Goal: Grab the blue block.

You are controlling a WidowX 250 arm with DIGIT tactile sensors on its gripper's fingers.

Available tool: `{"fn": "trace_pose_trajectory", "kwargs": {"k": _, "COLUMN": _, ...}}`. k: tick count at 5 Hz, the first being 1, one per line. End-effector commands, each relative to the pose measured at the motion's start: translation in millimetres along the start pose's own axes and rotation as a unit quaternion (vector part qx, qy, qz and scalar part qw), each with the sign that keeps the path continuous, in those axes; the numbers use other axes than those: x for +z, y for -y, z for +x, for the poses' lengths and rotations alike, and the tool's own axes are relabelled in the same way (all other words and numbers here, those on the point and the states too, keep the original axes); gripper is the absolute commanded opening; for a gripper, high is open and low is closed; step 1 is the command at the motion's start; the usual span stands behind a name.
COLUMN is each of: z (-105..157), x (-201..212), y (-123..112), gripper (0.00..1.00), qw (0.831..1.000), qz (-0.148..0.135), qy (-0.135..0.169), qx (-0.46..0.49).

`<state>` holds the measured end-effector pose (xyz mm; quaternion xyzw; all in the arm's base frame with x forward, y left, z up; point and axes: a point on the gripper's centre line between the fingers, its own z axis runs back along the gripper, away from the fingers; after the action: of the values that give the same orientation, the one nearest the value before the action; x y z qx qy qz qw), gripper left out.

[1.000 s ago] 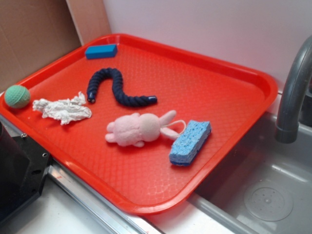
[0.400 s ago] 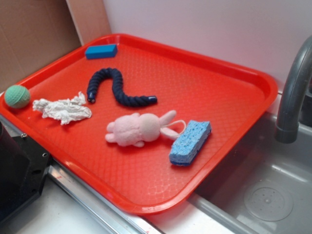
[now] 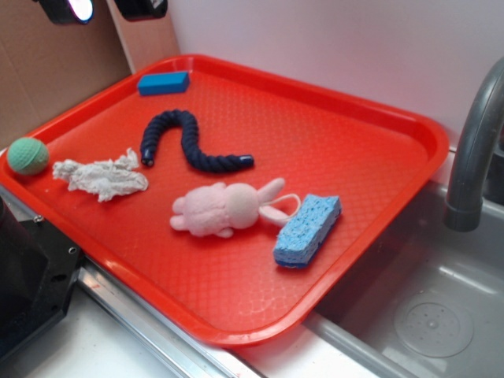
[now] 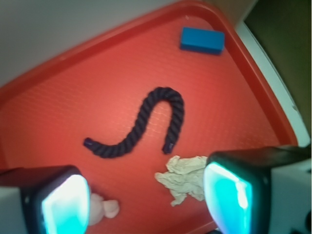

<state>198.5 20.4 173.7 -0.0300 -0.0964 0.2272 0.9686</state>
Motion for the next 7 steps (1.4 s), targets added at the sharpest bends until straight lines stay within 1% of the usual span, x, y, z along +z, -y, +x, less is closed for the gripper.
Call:
{"fn": "trace_pose_trajectory", "kwargs": {"k": 1, "z": 6.4, "x": 7.6, "y": -2.3, "gripper": 1.00, "qw": 1.000, "qz": -0.004, "qy": 0.013, "qx": -0.002}}
{"fn": "trace_pose_trajectory", "kwargs": {"k": 2, "z": 67.5, "x": -26.9, "y": -27.8, "gripper": 1.00, "qw": 0.991, "qz": -0.041, "qy": -0.053, "qx": -0.113}}
{"fn": "trace_pose_trajectory", "kwargs": {"k": 3, "z": 97.7, "x": -51.4, "y": -30.9, "gripper": 1.00, "qw": 0.967, "qz": -0.076, "qy": -0.084, "qx": -0.229}}
{"fn": "trace_pose_trajectory", "kwargs": {"k": 4, "z": 112.0, "x": -70.8, "y": -32.4, "gripper": 1.00, "qw": 0.936, "qz": -0.024, "qy": -0.102, "qx": -0.337}}
{"fn": "trace_pose_trajectory", "kwargs": {"k": 5, "z": 111.6, "x": -72.7, "y": -26.9, "gripper": 1.00, "qw": 0.901, "qz": 0.004, "qy": -0.048, "qx": -0.431}}
{"fn": "trace_pose_trajectory", "kwargs": {"k": 6, "z": 98.0, "x": -86.4, "y": -33.7, "gripper": 1.00, "qw": 0.889, "qz": 0.034, "qy": -0.048, "qx": -0.454}}
{"fn": "trace_pose_trajectory", "kwargs": {"k": 7, "z": 108.2, "x": -103.5, "y": -43.6, "gripper": 1.00, "qw": 0.877, "qz": 0.037, "qy": -0.047, "qx": -0.478}}
